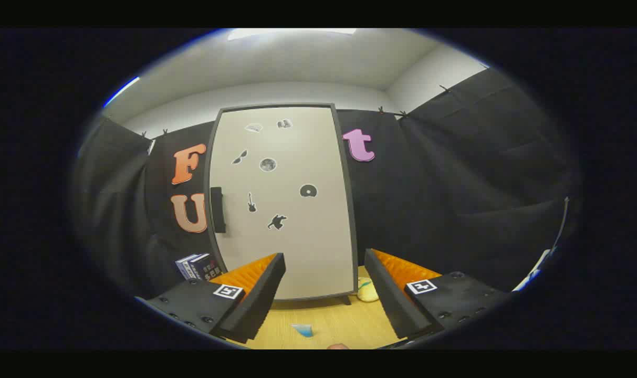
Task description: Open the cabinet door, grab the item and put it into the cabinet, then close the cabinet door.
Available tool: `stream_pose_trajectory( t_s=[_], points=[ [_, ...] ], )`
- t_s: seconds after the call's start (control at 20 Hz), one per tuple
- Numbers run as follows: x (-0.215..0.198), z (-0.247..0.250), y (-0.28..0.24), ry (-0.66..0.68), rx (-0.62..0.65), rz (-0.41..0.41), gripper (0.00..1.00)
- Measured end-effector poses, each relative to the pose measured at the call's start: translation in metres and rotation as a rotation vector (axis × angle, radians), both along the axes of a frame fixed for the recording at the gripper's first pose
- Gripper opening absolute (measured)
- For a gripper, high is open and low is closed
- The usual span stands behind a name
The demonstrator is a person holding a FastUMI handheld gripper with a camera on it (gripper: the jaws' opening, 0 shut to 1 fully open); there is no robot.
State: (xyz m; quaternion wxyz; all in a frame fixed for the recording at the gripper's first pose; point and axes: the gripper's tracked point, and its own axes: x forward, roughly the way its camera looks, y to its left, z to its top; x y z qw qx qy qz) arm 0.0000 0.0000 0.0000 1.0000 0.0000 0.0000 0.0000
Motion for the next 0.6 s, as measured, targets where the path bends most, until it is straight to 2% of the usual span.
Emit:
stream_pose_trajectory(
  t_s=[0.6],
  points=[
    [-0.0105, 0.0057, -0.0004, -0.003, -0.015, -0.023, 0.97]
  ],
)
